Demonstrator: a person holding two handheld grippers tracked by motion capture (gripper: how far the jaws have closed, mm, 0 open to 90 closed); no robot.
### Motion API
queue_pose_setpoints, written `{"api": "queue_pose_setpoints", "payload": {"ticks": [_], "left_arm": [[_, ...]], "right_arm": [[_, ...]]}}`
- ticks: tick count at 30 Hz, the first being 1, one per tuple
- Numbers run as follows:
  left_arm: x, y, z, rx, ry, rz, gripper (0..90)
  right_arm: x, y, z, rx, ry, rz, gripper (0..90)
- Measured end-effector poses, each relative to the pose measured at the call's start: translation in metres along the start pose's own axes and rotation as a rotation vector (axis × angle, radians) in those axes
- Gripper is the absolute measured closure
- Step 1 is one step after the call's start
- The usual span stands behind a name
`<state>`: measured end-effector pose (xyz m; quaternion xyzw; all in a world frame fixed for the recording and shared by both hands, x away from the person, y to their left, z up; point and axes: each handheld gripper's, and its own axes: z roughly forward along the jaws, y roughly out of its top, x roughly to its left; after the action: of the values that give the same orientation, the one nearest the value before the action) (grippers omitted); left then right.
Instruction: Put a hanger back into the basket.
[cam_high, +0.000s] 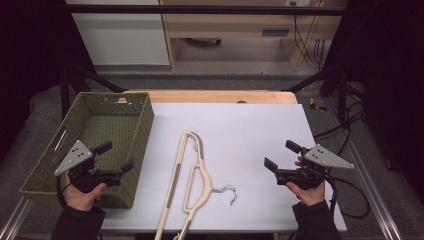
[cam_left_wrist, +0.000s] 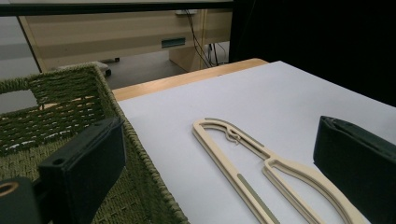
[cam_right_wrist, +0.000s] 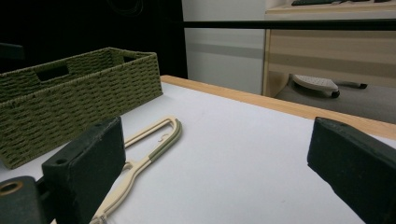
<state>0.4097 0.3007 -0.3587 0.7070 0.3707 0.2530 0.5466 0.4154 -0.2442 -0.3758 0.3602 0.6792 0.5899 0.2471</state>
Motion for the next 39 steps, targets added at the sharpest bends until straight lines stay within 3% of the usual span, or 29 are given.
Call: {"api": "queue_pose_setpoints", "payload": {"ticks": [10, 21, 26, 36, 39], "left_arm": [[-0.002, -0.001, 0.0, 0.014, 0.005, 0.017, 2.5], [-0.002, -0.004, 0.004, 0.042, 0.009, 0.023, 2.6], [-0.001, -0.003, 0.003, 0.044, 0.01, 0.022, 2.6], [-0.003, -0.003, 0.004, 0.055, 0.014, 0.033, 2.6], [-0.004, -0.003, 0.004, 0.056, 0.012, 0.036, 2.6]], "right_arm": [[0.007, 0.0, 0.01, 0.032, 0.064, -0.024, 7.8], [0.03, -0.009, 0.04, 0.129, 0.123, -0.054, 10.1], [0.04, -0.016, 0.055, 0.171, 0.158, -0.09, 14.2], [0.061, -0.032, 0.091, 0.289, 0.282, -0.148, 26.7], [0.067, -0.043, 0.101, 0.354, 0.314, -0.171, 32.4]]}}
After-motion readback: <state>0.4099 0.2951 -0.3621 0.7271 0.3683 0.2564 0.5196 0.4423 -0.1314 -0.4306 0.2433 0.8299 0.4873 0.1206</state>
